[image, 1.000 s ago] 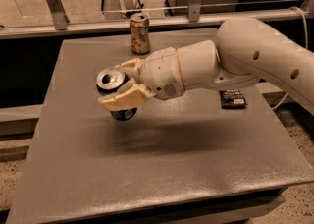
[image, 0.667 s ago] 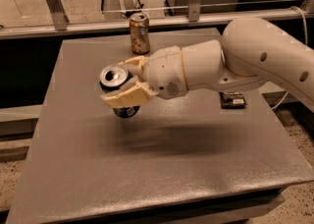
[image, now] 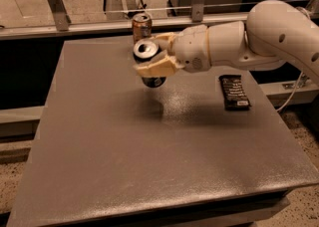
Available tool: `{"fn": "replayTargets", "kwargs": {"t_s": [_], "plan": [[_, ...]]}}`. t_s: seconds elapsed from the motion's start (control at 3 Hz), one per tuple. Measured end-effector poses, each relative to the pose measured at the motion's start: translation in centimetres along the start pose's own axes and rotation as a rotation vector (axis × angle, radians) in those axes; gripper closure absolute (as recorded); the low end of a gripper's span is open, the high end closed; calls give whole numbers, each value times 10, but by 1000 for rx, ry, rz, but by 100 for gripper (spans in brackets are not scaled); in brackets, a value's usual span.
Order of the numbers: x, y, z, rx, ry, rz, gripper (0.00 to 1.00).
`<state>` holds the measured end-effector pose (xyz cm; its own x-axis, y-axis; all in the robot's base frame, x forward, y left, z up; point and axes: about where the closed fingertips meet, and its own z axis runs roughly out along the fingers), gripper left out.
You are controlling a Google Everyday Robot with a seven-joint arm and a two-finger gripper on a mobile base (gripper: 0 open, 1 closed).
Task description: Move pepsi can near orange can
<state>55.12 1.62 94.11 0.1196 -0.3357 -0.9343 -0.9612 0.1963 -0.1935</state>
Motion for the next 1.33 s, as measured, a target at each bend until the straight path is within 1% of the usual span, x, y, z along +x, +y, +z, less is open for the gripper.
{"fn": "replayTargets", "kwargs": {"t_s": [0.33,0.67,1.0,1.33], "plan": [[17,-66,-14,70,15,-7,100],[33,-118,-18,123,13,8,100],[47,-161,-18,173,-4,30,100],[57,-184,-15,204,-26,68,100]]}}
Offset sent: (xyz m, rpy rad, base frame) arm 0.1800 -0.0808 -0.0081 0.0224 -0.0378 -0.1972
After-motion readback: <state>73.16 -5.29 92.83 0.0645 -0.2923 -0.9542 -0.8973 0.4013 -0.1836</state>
